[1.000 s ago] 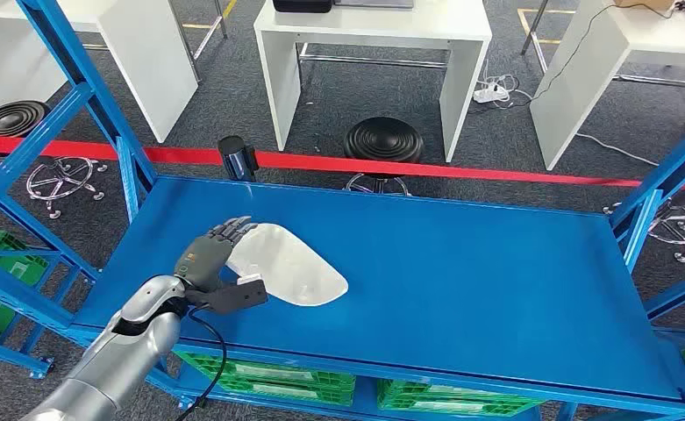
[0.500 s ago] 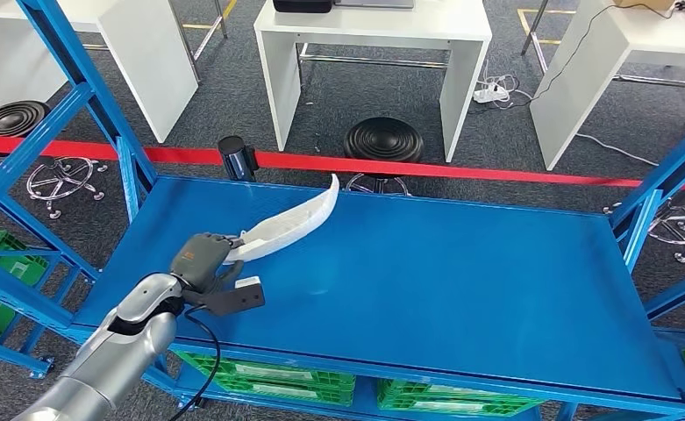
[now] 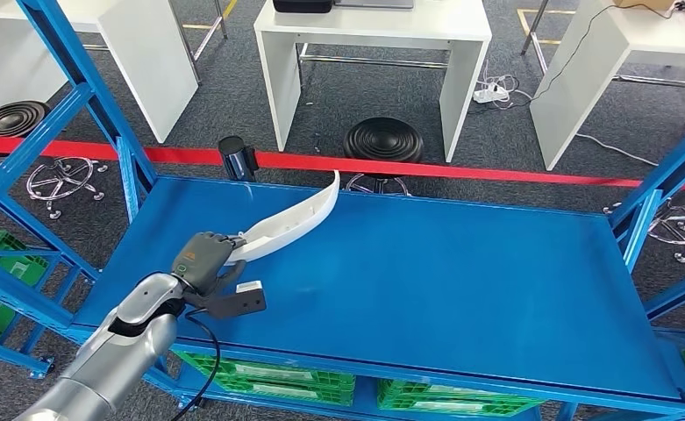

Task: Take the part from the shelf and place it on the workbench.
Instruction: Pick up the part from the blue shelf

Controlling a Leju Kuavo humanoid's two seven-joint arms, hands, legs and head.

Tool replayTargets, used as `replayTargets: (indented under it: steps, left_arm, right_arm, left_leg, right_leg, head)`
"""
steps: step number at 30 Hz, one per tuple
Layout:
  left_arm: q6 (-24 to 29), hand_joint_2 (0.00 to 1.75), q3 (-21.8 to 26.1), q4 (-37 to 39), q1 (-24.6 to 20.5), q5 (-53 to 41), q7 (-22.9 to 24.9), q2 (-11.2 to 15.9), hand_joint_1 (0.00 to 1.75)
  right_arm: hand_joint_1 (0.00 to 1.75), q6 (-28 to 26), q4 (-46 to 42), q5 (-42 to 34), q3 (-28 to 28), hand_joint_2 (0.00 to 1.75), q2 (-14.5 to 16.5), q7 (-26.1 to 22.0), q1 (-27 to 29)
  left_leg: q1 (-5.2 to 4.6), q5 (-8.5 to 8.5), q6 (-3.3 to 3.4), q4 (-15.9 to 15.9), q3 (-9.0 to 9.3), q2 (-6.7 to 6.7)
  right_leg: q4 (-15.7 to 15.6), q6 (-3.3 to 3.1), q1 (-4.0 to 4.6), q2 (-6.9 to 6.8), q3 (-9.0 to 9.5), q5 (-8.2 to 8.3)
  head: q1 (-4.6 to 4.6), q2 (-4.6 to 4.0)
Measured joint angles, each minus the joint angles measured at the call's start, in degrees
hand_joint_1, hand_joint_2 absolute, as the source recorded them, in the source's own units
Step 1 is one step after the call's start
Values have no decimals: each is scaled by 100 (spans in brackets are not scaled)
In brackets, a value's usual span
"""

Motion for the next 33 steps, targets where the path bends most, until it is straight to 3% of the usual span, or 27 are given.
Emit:
replayTargets:
  steps: [6,20,26,30,33]
  left_arm:
    - [131,175,36,-447,162,224,-156,0,175]
    - [-161,175,245,-2766,1052,1646,-972,-91,175]
    - [-1226,175,343,-3741,1571,3782,-1901,-313,175]
    - [-2020,175,345,-4343,1878,5121,-2204,-553,175]
    - [-2296,175,331,-4625,2028,5602,-2297,-677,175]
  right_arm:
    - [0,3,0,13,-39,0,3,-5,1]
    - [0,12,0,88,-94,0,6,-105,-2]
    - [0,57,0,185,-94,0,6,-101,-11]
    - [0,74,0,257,-94,0,6,-107,-25]
    - [0,84,0,308,-94,0,6,-125,-42]
  left_leg:
    - [0,-1,0,0,-1,-1]
    - [0,-2,1,-1,-2,-1]
    - [-1,-3,2,-1,-2,-1]
    - [-1,-6,2,-1,-3,-1]
    - [-1,-6,2,-2,-2,-1]
  right_leg:
    - [0,0,0,0,-2,0]
    - [-1,0,0,-1,-2,-2]
    - [-1,-1,-1,-1,-2,-3]
    - [-2,1,-2,-1,-2,-6]
    - [-2,2,-2,-2,-2,-6]
  head:
    - [0,0]
    - [0,-1]
    - [0,-1]
    - [0,0]
    - [0,0]
